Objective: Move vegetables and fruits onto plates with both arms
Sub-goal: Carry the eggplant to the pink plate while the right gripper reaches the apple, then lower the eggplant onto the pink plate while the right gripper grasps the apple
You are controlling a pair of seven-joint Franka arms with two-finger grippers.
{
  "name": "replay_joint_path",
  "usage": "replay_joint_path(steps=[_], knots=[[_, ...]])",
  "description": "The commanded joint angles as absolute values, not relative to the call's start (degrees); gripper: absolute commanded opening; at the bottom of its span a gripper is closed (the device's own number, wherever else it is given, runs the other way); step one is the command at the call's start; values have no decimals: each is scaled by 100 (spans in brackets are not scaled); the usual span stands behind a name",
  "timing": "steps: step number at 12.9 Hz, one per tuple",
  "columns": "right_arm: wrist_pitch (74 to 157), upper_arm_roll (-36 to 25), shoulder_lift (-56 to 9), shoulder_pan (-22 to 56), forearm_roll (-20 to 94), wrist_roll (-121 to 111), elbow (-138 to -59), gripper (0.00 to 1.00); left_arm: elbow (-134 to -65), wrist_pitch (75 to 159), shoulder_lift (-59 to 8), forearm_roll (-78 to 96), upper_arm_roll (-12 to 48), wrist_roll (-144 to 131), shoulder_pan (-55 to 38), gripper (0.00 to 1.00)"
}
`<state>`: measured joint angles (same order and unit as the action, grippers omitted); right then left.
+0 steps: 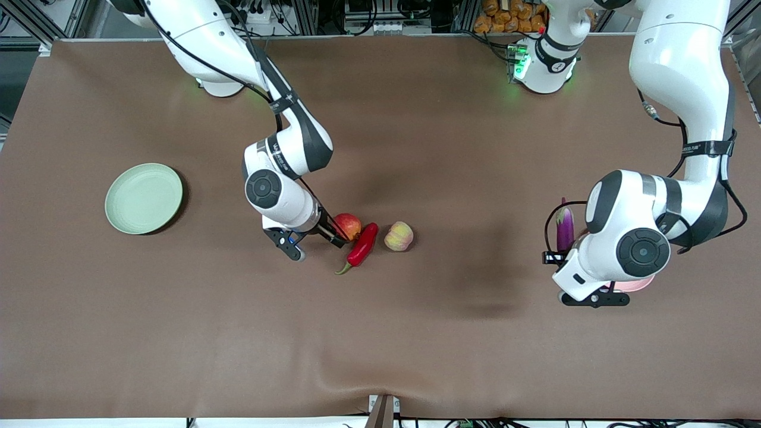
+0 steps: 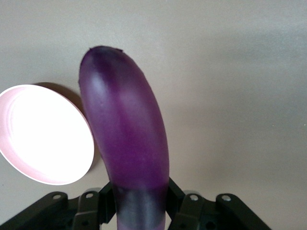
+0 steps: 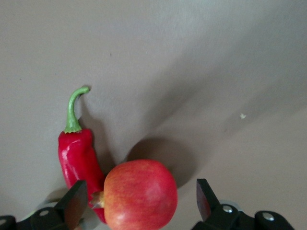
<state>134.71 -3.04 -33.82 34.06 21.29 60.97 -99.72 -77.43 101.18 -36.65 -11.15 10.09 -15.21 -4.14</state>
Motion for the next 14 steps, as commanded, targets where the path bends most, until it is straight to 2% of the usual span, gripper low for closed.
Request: replay_joint_path(steps=[1,7,9,10,11,12,14], knots=[[13675,-281,-3357,3559,2408,6143,-10116,100,-7752,10169,-3639,-1222,1028,-1170,-177,0],[13755,-281,-3515,3612,2408,6170,-10125,100,-7761,10519,-3700,-1230,1028,-204,280,0],[13781,-281,-3533,3630,2408,6179,-10116,73,-7761,10836,-3901,-1230,1028,393,518,0],[13816,-281,-3533,3639,2417,6179,-10125,67,-7761,10880,-3946,-1204,1028,570,571,0],[13843,-281,-3533,3656,2426,6196,-10125,68,-7778,10881,-3955,-1195,1028,737,693,0],[13921,-281,-3542,3735,2426,6283,-10125,75,-7778,10881,-3981,-1195,1028,938,799,0],[14115,-281,-3630,3849,2426,6354,-10125,80,-7778,10881,-4051,-1160,1028,1221,966,0]])
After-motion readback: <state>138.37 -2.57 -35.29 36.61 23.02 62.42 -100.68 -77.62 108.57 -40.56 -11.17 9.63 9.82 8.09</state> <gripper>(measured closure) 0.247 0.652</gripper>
